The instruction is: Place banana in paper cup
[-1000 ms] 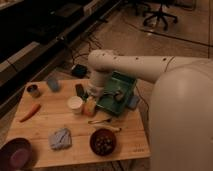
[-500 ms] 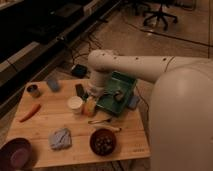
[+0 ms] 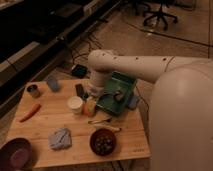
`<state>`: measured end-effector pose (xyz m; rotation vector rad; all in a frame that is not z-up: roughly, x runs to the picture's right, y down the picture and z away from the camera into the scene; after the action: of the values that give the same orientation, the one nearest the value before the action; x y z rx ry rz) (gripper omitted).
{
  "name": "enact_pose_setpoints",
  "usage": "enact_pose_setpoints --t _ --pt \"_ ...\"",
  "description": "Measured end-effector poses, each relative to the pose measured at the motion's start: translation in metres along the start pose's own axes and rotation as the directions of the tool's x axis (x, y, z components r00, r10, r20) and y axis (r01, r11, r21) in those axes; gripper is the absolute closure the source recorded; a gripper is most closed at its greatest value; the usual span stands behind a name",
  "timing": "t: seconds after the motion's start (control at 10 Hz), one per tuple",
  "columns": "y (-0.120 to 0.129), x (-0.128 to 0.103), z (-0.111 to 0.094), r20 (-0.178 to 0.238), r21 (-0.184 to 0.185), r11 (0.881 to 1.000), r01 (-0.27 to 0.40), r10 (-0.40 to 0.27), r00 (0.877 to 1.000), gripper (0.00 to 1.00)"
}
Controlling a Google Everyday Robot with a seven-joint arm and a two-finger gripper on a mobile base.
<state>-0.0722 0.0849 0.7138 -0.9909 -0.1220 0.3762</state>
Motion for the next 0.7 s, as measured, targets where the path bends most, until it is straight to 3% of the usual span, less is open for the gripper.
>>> enact_pose_setpoints --t 0.2,0.4,0.6,0.7 --pt "0.001 0.003 -0.004 -0.026 0.013 0.999 -0.029 0.029 0.999 0.58" --pt "0.015 0.018 -0.013 -0.036 0.042 0.986 -0.164 0.166 0.986 0.58" --pt "0.035 0.056 -0.009 -0.022 0.061 0.948 -0.311 0.313 0.950 0.58" --pt "0.046 0.077 -0.007 -0.009 0.077 0.919 -0.386 0.388 0.922 0.58"
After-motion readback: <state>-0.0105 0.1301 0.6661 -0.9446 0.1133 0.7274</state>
